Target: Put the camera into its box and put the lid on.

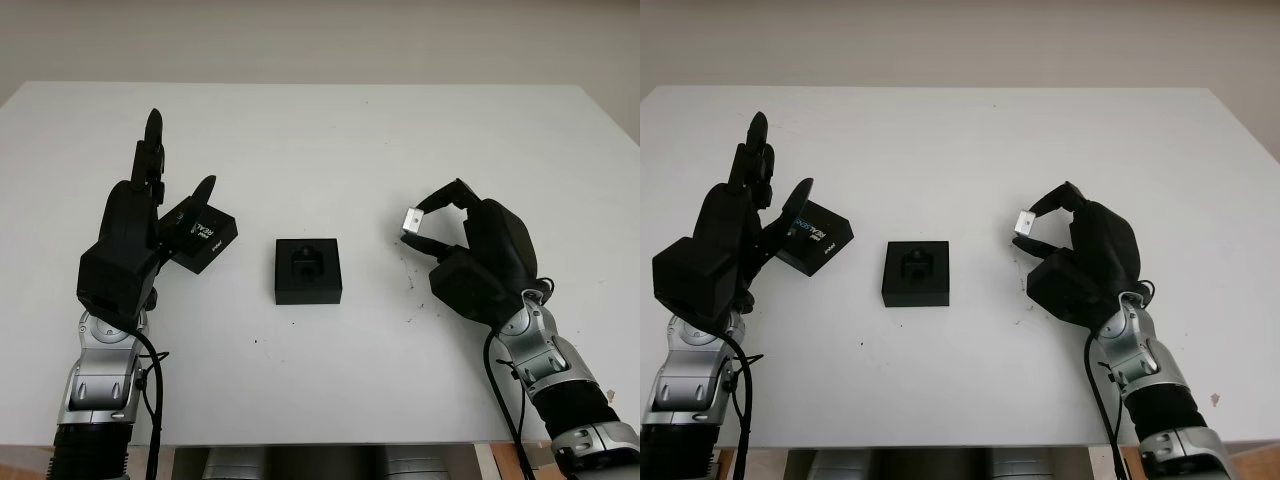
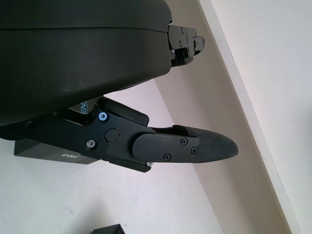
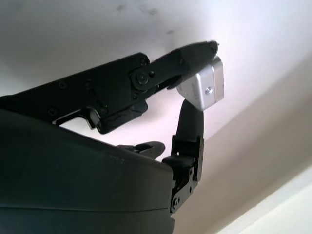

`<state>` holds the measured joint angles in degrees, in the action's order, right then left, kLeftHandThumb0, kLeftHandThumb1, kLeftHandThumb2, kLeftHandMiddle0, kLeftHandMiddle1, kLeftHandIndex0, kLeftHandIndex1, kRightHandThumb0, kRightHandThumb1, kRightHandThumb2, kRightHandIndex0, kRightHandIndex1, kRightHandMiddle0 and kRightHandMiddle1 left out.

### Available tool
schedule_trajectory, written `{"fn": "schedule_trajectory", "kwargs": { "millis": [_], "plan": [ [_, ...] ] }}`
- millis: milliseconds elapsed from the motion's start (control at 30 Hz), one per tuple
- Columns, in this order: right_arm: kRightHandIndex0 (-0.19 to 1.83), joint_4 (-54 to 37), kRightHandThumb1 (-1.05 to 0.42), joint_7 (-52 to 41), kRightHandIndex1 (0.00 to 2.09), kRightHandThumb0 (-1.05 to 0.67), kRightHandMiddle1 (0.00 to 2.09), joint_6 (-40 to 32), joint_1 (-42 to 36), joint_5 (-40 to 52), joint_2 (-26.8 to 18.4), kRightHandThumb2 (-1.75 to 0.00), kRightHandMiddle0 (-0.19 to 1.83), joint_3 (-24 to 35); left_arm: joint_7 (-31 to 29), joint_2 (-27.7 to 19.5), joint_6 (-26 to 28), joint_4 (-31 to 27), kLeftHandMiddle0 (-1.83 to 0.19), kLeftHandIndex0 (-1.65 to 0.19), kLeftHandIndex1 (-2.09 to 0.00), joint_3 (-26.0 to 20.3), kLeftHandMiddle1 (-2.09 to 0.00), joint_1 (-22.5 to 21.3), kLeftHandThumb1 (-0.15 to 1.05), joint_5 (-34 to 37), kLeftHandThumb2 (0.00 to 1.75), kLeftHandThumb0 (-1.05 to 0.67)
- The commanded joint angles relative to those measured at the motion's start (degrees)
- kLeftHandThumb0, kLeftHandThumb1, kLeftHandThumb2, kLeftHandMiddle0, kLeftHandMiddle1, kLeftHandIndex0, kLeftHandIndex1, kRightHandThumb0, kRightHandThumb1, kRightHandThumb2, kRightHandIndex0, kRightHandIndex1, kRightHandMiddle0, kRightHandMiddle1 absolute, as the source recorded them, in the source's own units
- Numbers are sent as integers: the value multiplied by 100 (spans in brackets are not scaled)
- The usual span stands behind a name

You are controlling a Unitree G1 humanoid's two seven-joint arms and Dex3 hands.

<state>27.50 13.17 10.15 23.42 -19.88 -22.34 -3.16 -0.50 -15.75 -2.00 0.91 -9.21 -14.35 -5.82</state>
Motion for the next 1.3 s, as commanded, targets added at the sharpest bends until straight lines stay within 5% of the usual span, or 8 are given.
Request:
{"fn": "schedule_trajectory", "kwargs": {
  "millis": [0, 667, 1267],
  "plan": [
    [33, -339, -105, -169, 3, -36, 177, -53, -44, 282, 128, -10, 37, 166, -20, -41, -33, 0, 4, 7, -5, -5, -5, -57, 105, 32, 34, -73],
    [23, -1568, -105, -1664, 2, -45, 195, -331, -333, 1989, 858, -15, 35, 568, 16, -25, 31, -39, 3, 6, -5, 8, -5, -44, 105, -8, 33, -73],
    [19, -1538, -105, -2431, 3, -45, 194, -564, -262, 2217, 1308, -13, 38, 245, 38, -27, 25, -37, 4, 7, -5, 8, -5, -19, 105, -38, 34, -73]
  ]
}}
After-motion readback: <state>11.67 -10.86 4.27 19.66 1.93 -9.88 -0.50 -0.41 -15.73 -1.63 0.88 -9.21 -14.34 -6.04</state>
